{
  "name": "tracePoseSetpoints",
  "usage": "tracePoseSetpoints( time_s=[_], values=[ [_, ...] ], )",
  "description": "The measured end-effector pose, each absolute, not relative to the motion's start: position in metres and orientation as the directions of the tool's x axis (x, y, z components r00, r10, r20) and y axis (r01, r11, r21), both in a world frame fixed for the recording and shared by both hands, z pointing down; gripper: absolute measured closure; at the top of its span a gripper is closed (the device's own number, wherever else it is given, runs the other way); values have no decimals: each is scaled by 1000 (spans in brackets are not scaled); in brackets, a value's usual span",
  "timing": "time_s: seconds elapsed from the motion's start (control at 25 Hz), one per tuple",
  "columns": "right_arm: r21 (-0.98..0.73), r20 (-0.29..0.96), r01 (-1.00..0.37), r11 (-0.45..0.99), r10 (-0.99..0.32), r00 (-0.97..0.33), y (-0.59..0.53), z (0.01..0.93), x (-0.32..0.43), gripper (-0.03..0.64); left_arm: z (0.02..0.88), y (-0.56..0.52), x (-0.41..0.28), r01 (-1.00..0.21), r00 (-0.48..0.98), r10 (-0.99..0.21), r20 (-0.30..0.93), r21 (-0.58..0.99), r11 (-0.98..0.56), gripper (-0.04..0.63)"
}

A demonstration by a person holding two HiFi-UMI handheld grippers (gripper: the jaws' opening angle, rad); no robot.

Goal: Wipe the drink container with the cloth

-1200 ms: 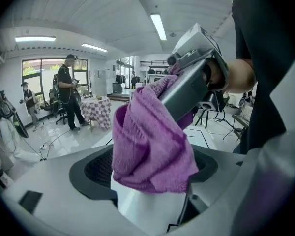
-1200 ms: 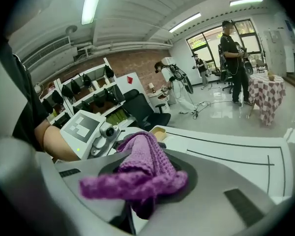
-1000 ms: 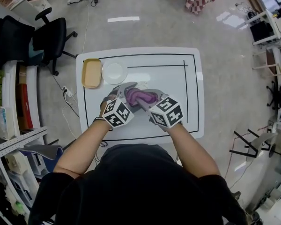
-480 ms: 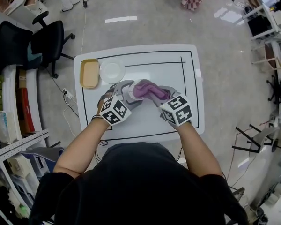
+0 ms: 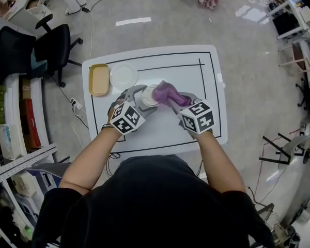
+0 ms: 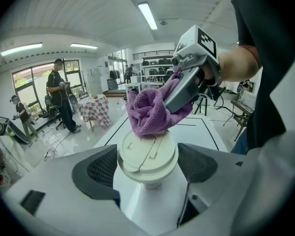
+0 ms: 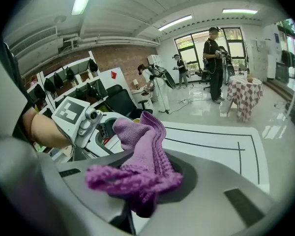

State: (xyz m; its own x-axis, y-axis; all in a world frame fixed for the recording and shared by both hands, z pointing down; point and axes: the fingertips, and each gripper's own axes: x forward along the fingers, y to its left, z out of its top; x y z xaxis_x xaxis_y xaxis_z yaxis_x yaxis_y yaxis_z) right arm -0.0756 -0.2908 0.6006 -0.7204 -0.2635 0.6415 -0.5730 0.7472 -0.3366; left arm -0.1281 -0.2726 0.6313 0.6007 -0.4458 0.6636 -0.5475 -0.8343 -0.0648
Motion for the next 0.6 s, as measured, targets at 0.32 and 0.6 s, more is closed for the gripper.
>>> tracePoseSetpoints(
  time_s=[0.32,0.6],
  values=[
    [-339,577,-616,711,-360,-733,-266,583,-32,538,606,-271,-132,-576,683,-454,572,39,-817,192],
    [-320,663,-616,720,-295,-688,-195,628,-5,538,582,-277,-134,-603,685,-463,562,82,-793,542]
  ],
)
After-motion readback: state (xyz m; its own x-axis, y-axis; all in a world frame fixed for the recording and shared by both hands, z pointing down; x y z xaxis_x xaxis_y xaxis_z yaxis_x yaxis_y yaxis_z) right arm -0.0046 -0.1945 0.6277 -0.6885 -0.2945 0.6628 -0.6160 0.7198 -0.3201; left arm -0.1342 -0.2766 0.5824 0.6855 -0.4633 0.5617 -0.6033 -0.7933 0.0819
